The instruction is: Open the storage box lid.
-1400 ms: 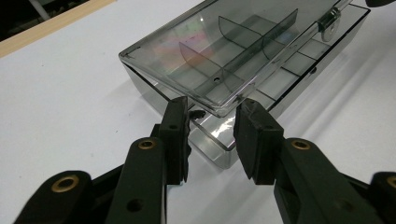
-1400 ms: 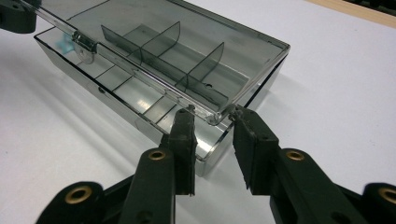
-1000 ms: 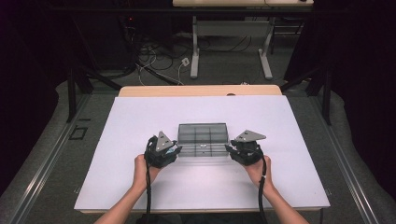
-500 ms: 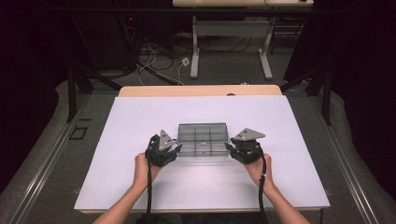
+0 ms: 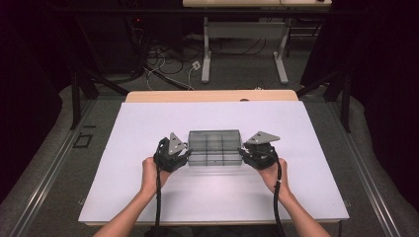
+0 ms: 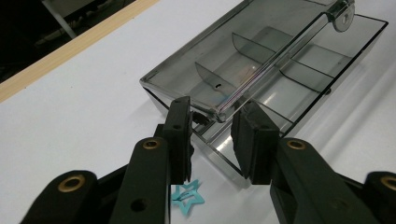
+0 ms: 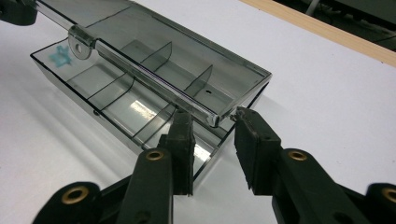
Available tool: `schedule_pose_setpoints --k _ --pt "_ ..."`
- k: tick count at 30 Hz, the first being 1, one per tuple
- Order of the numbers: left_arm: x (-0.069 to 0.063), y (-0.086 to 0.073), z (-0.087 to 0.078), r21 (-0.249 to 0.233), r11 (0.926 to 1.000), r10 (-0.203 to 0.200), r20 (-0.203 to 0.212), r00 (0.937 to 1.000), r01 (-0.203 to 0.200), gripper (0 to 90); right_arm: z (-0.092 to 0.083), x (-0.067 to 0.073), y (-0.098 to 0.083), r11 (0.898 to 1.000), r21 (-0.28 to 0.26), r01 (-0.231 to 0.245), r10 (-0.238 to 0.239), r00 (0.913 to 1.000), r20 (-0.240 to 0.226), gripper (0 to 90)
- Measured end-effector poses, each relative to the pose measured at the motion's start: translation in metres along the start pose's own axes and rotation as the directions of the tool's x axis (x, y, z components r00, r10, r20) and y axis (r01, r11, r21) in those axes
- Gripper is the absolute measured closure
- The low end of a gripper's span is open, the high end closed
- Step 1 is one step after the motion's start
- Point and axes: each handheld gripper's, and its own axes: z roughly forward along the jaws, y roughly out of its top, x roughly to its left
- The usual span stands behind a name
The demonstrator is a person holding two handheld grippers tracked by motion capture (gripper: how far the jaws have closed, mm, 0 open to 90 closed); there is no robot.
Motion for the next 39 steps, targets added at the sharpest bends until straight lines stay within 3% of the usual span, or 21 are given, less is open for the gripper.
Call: schedule_pose_setpoints --k 1,2,8,9,11,15,27,32,38,39 --pt "0.002 0.001 -0.001 0.005 0.9999 0.016 -0.005 0.9999 -0.016 68.6 0.000 -0.001 0.001 1.000 0.002 0.004 -0.004 1.0000 0.000 68.1" --pt "0.001 0.002 -0.001 0.002 1.0000 0.001 0.002 1.0000 -0.001 68.9 0.000 -0.001 0.003 1.000 0.000 0.001 -0.001 1.0000 0.000 68.3" --pt "0.006 0.007 -0.003 0.009 1.0000 0.000 0.008 1.0000 0.000 71.4 -0.001 -0.002 0.009 1.000 0.014 0.026 -0.026 0.9996 0.009 69.5" --pt "0.007 0.008 -0.004 0.012 0.9998 0.018 0.000 0.9998 -0.018 71.8 -0.001 -0.002 0.010 1.000 0.016 0.027 -0.027 0.9996 0.008 70.1" --pt "0.007 0.011 -0.004 0.016 0.9999 -0.004 0.015 0.9999 0.003 72.2 -0.002 -0.003 0.012 1.000 0.011 0.024 -0.024 0.9997 0.007 70.5" --pt "0.010 0.016 -0.005 0.024 0.9996 0.016 0.014 0.9998 -0.016 72.4 -0.002 -0.004 0.017 0.999 0.016 0.029 -0.029 0.9994 0.018 70.7" --pt "0.021 0.031 -0.005 0.027 0.9995 -0.014 0.022 0.9997 0.013 75.5 0.001 -0.010 0.036 0.998 0.053 0.040 -0.042 0.9986 0.032 73.1" --pt "0.027 0.036 -0.005 0.034 0.9994 -0.002 0.015 0.9999 0.001 77.4 0.004 -0.014 0.044 0.997 0.061 0.041 -0.044 0.9984 0.037 74.3" --pt "0.034 0.043 -0.005 0.048 0.9987 -0.016 0.031 0.9994 0.015 79.2 0.006 -0.019 0.052 0.996 0.078 0.044 -0.046 0.9986 0.028 76.0" --pt "0.034 0.043 -0.004 0.031 0.9992 -0.023 0.023 0.9994 0.023 79.3 0.006 -0.020 0.054 0.996 0.082 0.043 -0.046 0.9985 0.030 76.2"
